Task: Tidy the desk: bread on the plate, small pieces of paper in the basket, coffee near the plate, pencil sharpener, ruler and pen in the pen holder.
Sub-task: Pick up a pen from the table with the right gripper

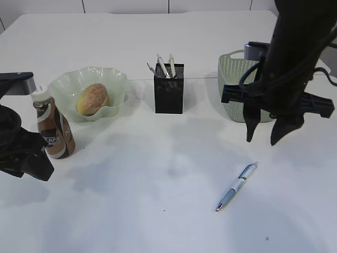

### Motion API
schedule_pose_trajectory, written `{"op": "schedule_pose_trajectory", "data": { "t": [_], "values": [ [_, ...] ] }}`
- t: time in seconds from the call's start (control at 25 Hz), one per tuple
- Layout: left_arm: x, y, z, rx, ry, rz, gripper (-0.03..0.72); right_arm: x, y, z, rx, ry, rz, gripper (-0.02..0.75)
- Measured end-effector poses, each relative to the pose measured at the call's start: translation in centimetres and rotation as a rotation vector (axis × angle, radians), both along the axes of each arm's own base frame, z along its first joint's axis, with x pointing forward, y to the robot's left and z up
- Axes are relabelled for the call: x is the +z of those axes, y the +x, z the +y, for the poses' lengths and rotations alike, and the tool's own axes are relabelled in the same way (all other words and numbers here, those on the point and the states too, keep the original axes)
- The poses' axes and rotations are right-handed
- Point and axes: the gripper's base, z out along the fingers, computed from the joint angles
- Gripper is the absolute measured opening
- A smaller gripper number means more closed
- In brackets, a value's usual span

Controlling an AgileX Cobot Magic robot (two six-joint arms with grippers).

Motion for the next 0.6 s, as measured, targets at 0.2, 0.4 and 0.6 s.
{"op": "schedule_pose_trajectory", "data": {
  "t": [0.2, 0.4, 0.6],
  "values": [
    [0.0, 0.0, 0.0, 0.001, 0.000, 0.000, 0.400, -1.5, -1.8, 0.1, -0.161, 0.105, -0.011, 0.340],
    [0.0, 0.0, 0.0, 0.001, 0.000, 0.000, 0.400, -2.4, -1.9, 0.1, -0.304, 0.131, -0.051, 0.339],
    [0.0, 0.0, 0.0, 0.001, 0.000, 0.000, 0.400, -3.0, -1.2, -0.2, -0.339, 0.103, -0.103, 0.337]
  ]
}}
